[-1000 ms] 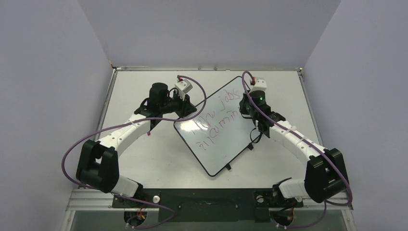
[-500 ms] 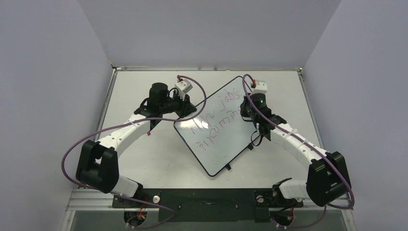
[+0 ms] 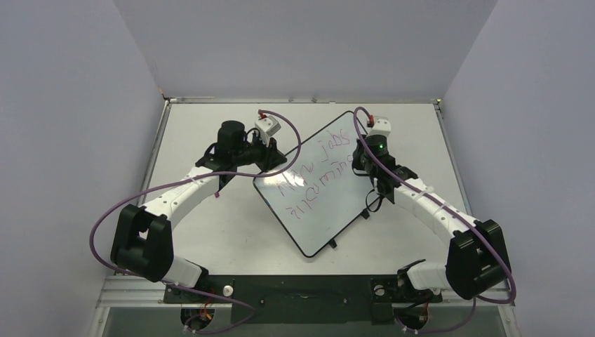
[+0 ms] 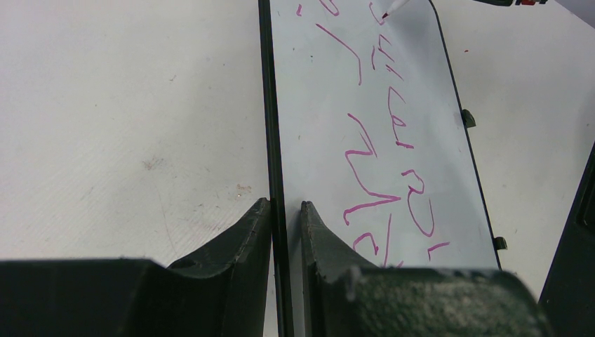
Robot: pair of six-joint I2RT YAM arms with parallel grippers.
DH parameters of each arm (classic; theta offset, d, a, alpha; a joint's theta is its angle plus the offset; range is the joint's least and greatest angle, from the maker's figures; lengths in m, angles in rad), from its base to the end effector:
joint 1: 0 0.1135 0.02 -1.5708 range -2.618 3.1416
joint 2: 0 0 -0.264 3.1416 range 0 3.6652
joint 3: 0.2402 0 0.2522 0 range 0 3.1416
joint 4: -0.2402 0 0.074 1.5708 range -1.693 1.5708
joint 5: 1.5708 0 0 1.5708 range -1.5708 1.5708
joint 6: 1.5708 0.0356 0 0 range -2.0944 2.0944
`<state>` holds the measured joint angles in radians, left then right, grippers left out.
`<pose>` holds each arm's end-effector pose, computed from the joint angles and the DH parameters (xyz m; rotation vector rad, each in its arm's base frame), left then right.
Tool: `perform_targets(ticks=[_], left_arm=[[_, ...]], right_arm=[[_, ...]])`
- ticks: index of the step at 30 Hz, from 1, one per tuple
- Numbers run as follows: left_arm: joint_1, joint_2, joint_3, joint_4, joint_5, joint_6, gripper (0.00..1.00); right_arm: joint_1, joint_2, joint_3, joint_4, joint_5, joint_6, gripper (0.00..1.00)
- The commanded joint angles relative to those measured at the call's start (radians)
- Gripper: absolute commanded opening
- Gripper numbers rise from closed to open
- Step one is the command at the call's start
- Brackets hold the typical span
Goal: Write a sentence on the whiteboard
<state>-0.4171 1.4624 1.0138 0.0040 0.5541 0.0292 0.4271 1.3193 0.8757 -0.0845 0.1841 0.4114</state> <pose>0.2962 -0.1518 0.2789 0.7938 1.8735 -0.8025 0.2716 0.1165 0.2633 0.0949 2.1024 0.3142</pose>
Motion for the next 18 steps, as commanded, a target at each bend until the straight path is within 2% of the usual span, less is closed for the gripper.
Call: perform_targets(ticks=[1,18], left_arm=[[0.009,-0.027,-0.005,0.027,-0.013,0.04,0.0],[0.01,-0.025,-0.003,0.027,-0.014,0.041,0.0]], right_arm=[[-0.008,0.021,0.073,0.021,0.019,-0.003,0.0],[-0.014,0.074,0.103,0.03,0.008,-0.005,0.0]])
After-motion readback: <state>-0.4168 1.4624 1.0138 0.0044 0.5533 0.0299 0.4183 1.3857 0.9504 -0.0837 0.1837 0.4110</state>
